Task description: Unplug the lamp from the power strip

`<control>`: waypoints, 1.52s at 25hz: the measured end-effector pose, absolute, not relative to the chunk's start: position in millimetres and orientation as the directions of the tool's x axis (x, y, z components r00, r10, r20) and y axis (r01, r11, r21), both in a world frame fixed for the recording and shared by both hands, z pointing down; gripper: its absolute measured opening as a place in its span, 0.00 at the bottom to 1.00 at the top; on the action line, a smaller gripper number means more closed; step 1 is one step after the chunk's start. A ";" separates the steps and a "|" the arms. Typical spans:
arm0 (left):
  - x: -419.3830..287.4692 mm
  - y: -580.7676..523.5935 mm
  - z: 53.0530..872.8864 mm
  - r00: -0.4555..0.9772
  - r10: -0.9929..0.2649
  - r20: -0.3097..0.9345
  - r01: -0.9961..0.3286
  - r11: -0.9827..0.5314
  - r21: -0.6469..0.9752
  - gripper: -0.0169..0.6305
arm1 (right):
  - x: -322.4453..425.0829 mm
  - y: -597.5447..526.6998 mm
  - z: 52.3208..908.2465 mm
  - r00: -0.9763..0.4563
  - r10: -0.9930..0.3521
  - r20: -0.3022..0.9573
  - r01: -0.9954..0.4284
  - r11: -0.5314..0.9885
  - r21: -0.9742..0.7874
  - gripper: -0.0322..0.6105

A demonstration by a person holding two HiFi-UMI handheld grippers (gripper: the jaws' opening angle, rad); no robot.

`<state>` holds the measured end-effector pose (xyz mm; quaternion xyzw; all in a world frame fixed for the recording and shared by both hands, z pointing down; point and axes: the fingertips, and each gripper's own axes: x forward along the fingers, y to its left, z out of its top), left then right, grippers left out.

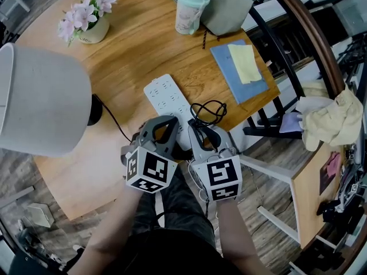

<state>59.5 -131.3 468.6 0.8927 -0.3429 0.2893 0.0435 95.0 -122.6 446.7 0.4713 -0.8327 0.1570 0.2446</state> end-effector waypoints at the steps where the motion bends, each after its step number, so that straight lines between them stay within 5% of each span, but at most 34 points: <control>1: 59.7 -131.3 467.4 0.599 -0.587 0.545 -0.637 -0.762 -0.120 0.02 | 97.2 -121.3 448.6 -0.437 -0.706 0.557 -0.864 0.502 -0.042 0.16; 23: 1.8 -114.1 441.5 0.572 -0.649 0.501 -0.719 -0.691 -0.075 0.02 | 23.2 -116.4 458.6 -0.553 -0.595 0.583 -0.765 0.641 -0.071 0.16; 38: -9.8 -105.8 436.5 0.574 -0.659 0.486 -0.727 -0.684 -0.069 0.02 | 38.6 -110.5 464.0 -0.492 -0.614 0.617 -0.813 0.578 -0.074 0.23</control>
